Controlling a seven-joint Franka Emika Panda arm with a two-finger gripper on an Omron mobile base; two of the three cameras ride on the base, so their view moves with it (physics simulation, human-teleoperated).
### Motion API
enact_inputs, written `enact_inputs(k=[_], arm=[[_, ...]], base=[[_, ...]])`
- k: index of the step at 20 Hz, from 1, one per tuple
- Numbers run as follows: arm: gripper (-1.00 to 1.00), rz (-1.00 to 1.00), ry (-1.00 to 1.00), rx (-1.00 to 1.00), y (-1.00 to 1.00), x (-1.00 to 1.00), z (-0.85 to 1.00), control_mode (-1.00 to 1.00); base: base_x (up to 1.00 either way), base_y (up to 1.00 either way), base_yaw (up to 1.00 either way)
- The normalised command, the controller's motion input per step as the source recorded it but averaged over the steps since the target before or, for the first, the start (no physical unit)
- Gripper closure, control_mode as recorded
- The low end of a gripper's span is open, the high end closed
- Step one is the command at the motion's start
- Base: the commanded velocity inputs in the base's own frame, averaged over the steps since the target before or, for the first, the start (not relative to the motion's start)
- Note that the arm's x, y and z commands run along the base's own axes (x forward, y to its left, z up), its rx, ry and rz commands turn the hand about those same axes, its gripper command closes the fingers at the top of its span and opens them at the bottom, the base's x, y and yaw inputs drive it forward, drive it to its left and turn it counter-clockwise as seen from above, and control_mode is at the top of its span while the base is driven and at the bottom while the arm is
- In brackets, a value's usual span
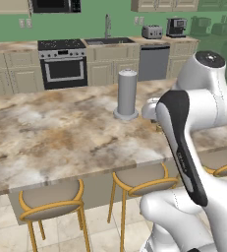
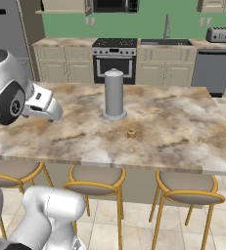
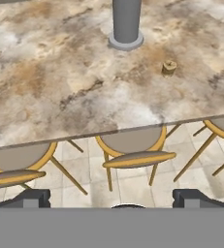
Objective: Get the candle and the beer from the cabinet and move them to the dining counter.
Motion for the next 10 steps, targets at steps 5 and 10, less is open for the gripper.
enact_inputs(k=[5,10], arm=[[-1.00,0.14,0.00,0.00,-0.01,0.00,0.00,-1.00],[-1.00,0.05,0.00,0.00,-0.19,0.00,0.00,-1.00]], base=[[0.00,0.00,0.00],[0.00,0.00,0.00]])
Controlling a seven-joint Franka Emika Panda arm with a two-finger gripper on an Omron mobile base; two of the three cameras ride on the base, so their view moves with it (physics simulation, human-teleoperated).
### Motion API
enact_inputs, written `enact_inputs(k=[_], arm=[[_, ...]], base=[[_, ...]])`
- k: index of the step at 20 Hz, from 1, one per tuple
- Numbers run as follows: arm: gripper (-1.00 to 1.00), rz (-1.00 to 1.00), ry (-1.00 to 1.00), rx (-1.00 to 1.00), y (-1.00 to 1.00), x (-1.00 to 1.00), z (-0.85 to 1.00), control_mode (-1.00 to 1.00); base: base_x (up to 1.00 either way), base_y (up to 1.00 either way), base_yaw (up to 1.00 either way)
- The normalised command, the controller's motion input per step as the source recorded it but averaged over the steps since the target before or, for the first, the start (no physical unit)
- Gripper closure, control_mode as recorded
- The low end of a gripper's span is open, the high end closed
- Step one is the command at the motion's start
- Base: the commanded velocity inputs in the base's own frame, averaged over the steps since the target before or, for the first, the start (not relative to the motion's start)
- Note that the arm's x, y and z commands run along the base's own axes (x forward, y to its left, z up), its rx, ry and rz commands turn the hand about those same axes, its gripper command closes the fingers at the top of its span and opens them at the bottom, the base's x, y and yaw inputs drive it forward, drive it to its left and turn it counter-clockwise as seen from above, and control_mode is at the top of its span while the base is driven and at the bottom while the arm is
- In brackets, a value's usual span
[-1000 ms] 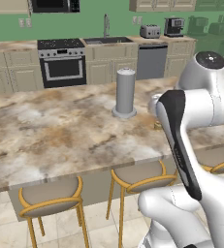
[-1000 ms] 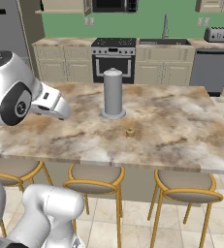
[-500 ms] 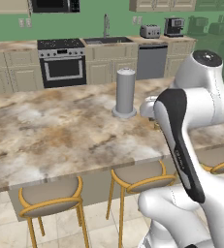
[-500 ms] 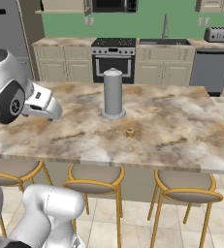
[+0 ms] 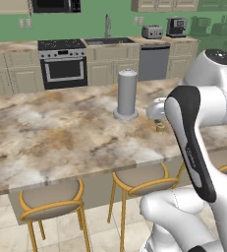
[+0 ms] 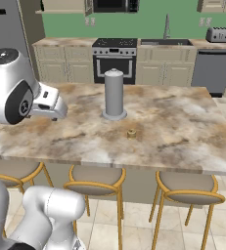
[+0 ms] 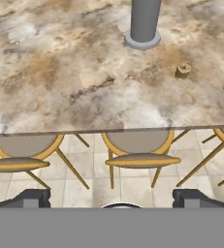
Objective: Get the candle and the beer from the cabinet and move them to the dining counter.
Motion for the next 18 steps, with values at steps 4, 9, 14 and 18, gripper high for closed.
enact_inputs(k=[4,9,14,18], arm=[[-1.00,0.00,0.00,0.00,-0.11,0.00,0.00,-1.00],[-1.00,0.00,0.00,0.00,-0.01,0.00,0.00,-1.00],[-1.00,0.00,0.00,0.00,0.00,-0.02,0.00,1.00],[-1.00,0.00,0.00,0.00,0.00,0.00,0.00,1.00]], base=[[0.00,0.00,0.00],[0.00,0.00,0.00],[-0.17,0.00,0.00],[-0.68,0.13,0.00]])
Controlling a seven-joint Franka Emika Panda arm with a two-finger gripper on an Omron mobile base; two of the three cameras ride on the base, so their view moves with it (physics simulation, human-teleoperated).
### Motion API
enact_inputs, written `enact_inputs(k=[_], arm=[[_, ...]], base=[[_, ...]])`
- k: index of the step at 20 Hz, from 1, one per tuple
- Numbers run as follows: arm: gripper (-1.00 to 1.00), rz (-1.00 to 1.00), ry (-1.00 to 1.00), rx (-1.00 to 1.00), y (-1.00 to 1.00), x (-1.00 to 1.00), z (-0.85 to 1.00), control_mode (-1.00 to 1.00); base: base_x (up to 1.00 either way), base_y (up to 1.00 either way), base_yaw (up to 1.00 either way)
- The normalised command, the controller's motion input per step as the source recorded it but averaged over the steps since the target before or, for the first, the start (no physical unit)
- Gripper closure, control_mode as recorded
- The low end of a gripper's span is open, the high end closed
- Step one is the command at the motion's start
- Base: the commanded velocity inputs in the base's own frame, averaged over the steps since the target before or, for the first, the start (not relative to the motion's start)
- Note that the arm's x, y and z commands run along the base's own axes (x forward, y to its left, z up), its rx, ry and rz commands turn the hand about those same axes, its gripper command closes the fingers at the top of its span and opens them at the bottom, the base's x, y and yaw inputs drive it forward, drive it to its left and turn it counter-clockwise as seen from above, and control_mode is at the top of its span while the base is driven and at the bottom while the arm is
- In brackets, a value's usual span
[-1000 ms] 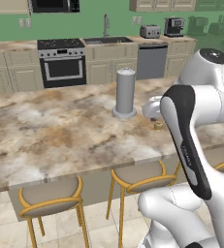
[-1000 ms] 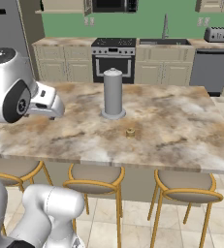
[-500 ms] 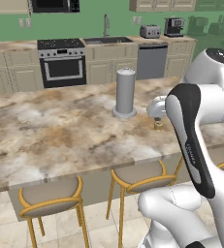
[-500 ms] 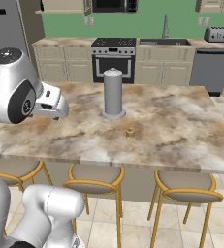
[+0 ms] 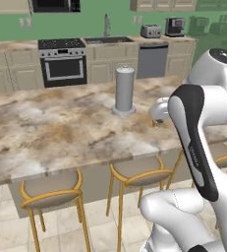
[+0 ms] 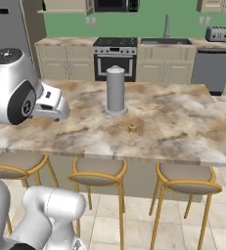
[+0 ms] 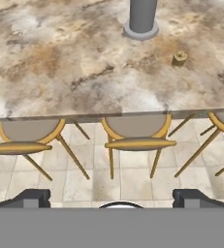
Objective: Get the candle and the beer from the cabinet and move them to the dining counter.
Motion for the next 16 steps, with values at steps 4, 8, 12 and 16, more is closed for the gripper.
enact_inputs(k=[4,8,12,16], arm=[[-1.00,0.00,0.00,0.00,0.00,0.00,0.00,1.00],[-1.00,0.00,0.00,0.00,0.00,0.00,0.00,1.00],[-1.00,0.00,0.00,0.00,0.00,0.00,0.00,1.00],[-1.00,0.00,0.00,0.00,0.00,0.00,0.00,1.00]], base=[[-0.96,0.96,0.00],[-0.99,1.00,0.00],[-0.73,1.00,0.00],[-0.36,1.00,0.02]])
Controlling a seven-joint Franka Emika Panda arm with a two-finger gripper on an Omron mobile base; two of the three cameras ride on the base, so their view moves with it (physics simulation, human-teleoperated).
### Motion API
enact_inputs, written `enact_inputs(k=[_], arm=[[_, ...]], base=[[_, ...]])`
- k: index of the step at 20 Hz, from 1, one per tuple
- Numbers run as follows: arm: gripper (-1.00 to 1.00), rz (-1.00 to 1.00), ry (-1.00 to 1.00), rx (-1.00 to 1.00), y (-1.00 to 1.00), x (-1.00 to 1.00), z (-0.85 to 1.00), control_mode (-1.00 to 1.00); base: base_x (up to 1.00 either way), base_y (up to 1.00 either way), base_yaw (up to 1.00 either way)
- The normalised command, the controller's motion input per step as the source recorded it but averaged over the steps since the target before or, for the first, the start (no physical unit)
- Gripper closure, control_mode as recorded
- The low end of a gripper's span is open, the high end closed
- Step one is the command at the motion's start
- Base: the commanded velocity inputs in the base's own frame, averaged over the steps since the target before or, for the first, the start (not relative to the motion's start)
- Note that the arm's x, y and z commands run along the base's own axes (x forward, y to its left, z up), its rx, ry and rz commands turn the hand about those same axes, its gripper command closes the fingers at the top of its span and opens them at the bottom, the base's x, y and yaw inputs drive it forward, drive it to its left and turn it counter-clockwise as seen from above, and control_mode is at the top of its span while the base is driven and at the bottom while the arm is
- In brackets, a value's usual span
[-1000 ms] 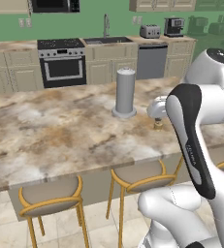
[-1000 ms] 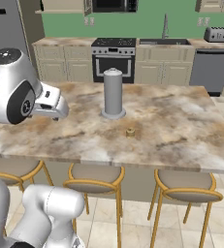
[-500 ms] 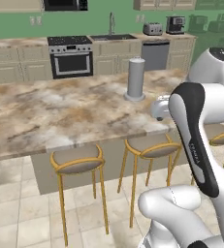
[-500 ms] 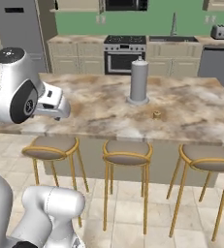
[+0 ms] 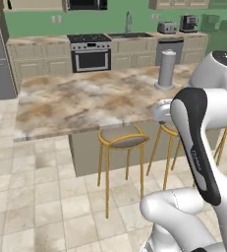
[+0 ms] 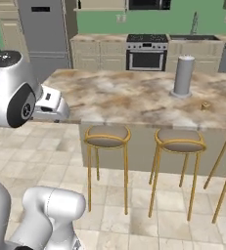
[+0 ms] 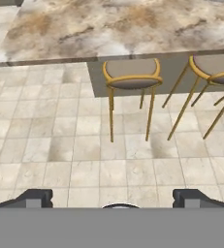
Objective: Get the candle and the beer from the cabinet and move them to the dining counter.
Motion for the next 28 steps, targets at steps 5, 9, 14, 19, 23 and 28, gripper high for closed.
enact_inputs(k=[5,9,14,19,23,28], arm=[[-1.00,0.00,0.00,0.00,0.00,0.00,0.00,1.00],[-1.00,0.00,0.00,0.00,0.00,0.00,0.00,1.00],[-1.00,0.00,0.00,0.00,0.00,0.00,0.00,1.00],[-1.00,0.00,0.00,0.00,0.00,0.00,0.00,1.00],[-1.00,0.00,0.00,0.00,0.00,0.00,0.00,1.00],[-1.00,0.00,0.00,0.00,0.00,0.00,0.00,1.00]], base=[[-0.13,1.00,0.05],[0.00,1.00,0.05],[0.05,1.00,0.03],[0.18,1.00,0.01],[0.34,1.00,0.00],[0.88,1.00,-0.03]])
